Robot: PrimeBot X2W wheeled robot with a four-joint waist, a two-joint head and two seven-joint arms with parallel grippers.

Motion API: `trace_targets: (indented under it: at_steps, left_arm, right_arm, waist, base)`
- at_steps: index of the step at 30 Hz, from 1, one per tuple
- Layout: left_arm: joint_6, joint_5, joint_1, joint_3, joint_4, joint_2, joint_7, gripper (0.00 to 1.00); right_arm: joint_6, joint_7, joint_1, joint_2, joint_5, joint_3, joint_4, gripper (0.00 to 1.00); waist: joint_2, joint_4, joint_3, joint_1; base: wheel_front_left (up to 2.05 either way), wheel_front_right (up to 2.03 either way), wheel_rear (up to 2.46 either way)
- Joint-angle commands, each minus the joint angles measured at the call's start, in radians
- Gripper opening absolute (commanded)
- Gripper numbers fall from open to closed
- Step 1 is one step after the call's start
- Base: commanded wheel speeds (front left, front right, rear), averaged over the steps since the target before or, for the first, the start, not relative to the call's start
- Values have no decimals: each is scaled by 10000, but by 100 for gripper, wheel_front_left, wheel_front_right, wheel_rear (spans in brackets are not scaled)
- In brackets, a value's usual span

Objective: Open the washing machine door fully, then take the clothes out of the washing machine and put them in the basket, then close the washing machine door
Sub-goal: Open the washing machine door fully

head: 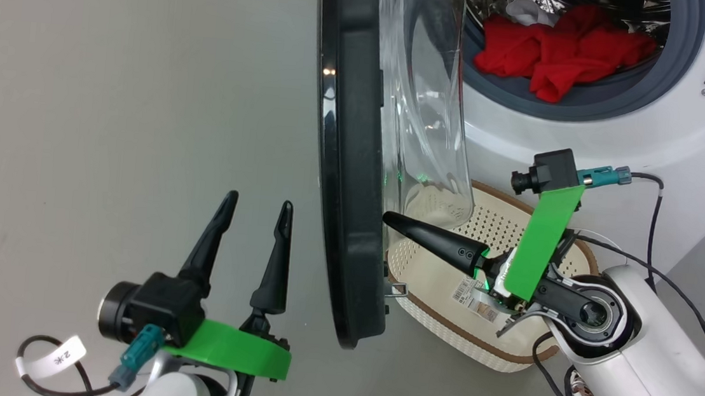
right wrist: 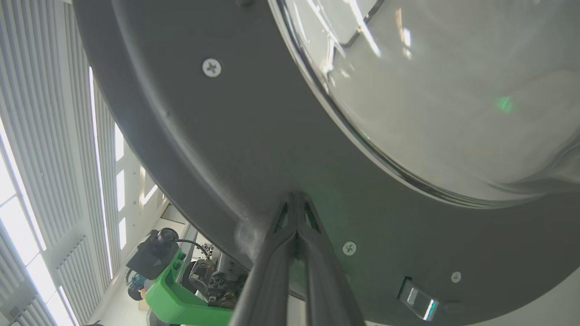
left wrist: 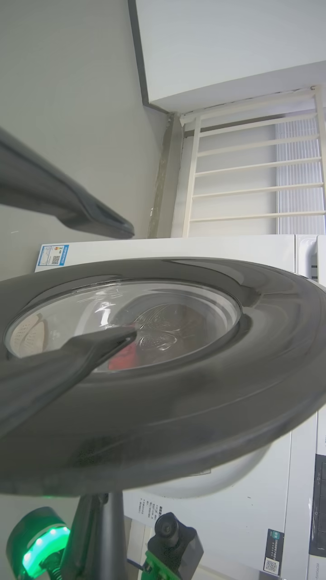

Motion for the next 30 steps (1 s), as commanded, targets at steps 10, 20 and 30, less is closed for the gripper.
trace_targets:
  at_steps: [10, 20, 30]
  left_arm:
    - [108, -115, 174, 371, -316, 175, -51, 100]
    - [48, -408, 213, 392, -383, 175, -51, 100]
    - [62, -408, 292, 476, -427, 175, -51, 100]
  right_arm:
    - [77, -174, 11, 299, 74, 318, -129, 0]
    - [77, -1416, 159, -134, -1360, 354, -237, 41]
    - [77, -4422, 446, -480, -5883, 295, -134, 100]
  waist:
    - [-1, 5, -13, 0]
    - [-1, -3, 3, 0]
    - [-1, -186, 14, 0]
  base:
    - [0, 0, 0]
    - [0, 0, 0]
    - [0, 0, 0]
